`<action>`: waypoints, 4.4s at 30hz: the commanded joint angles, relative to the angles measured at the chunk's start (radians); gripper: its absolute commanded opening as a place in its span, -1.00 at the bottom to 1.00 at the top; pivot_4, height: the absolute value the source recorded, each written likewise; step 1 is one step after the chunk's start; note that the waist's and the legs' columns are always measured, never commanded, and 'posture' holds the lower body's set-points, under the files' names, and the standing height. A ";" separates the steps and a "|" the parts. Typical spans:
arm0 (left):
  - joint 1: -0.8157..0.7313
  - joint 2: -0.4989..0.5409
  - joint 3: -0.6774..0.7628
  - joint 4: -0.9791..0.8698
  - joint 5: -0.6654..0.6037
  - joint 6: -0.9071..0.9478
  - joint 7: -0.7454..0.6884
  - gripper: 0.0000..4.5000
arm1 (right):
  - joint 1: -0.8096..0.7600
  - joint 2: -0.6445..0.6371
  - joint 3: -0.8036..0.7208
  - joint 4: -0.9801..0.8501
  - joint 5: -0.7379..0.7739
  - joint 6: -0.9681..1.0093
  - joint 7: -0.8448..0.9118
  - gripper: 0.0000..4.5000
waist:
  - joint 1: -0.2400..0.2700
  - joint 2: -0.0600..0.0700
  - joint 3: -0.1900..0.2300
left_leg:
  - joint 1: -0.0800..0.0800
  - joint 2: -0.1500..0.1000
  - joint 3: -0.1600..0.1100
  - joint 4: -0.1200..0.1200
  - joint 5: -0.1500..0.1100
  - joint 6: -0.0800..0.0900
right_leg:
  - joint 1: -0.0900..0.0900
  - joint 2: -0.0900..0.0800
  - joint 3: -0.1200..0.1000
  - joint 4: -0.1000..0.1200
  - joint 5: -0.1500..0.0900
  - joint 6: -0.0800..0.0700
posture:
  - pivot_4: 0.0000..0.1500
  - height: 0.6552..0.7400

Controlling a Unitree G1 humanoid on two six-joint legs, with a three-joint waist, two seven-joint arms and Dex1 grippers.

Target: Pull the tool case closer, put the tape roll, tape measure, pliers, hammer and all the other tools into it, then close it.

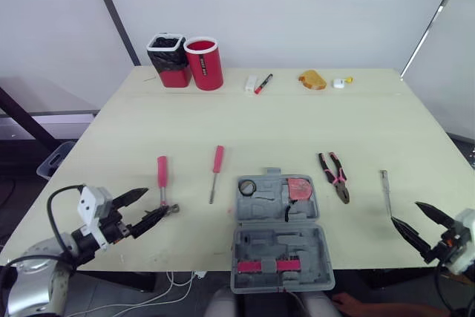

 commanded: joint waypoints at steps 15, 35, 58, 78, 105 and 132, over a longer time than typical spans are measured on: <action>0.121 -0.010 0.154 0.065 -0.023 -0.049 0.026 1.00 | 0.114 -0.011 -0.141 0.120 0.020 -0.127 0.081 0.94 | 0.002 0.000 0.000 | 0.000 0.000 -0.001 -0.002 0.000 0.000 | 0.000 -0.006 0.001 -0.003 0.000 0.000 | 1.00 1.00; 0.139 -0.015 0.112 -0.059 -0.044 0.022 0.005 1.00 | 0.066 -0.040 -0.080 0.001 0.041 -0.072 0.118 0.94 | 0.003 0.000 0.000 | 0.003 0.001 0.003 -0.003 -0.001 0.000 | 0.000 -0.038 -0.045 -0.004 0.002 0.002 | 1.00 1.00; -0.118 0.072 -0.198 -0.361 -0.040 0.117 -0.160 1.00 | -0.252 0.033 0.256 -0.241 -0.130 0.322 -0.337 0.94 | 0.007 0.000 0.001 | -0.002 0.000 0.002 -0.003 0.000 0.000 | 0.000 -0.036 -0.058 -0.009 0.007 -0.002 | 1.00 1.00; -0.449 0.092 -0.387 -0.387 -0.080 0.219 -0.331 1.00 | -0.429 0.272 0.387 0.004 -0.291 0.406 -0.600 0.94 | 0.002 0.001 0.002 | -0.004 -0.001 0.002 -0.003 0.000 0.000 | 0.000 -0.033 -0.057 -0.011 0.009 0.002 | 1.00 1.00; -0.485 0.094 -0.382 -0.381 -0.087 0.249 -0.342 1.00 | -0.431 0.170 0.355 0.010 -0.314 0.275 -0.479 -0.58 | 0.003 0.003 0.004 | -0.004 -0.001 0.001 -0.003 0.000 0.000 | 0.000 -0.023 -0.045 -0.011 0.010 0.001 | 1.00 1.00; -0.421 0.207 -0.328 -0.204 -0.016 0.087 -0.458 1.00 | -0.775 -0.206 0.743 -0.309 -0.228 0.623 0.070 -0.58 | 0.004 0.004 0.009 | -0.005 0.000 0.001 -0.001 0.000 0.000 | 0.000 -0.022 -0.045 -0.011 0.010 0.001 | 1.00 1.00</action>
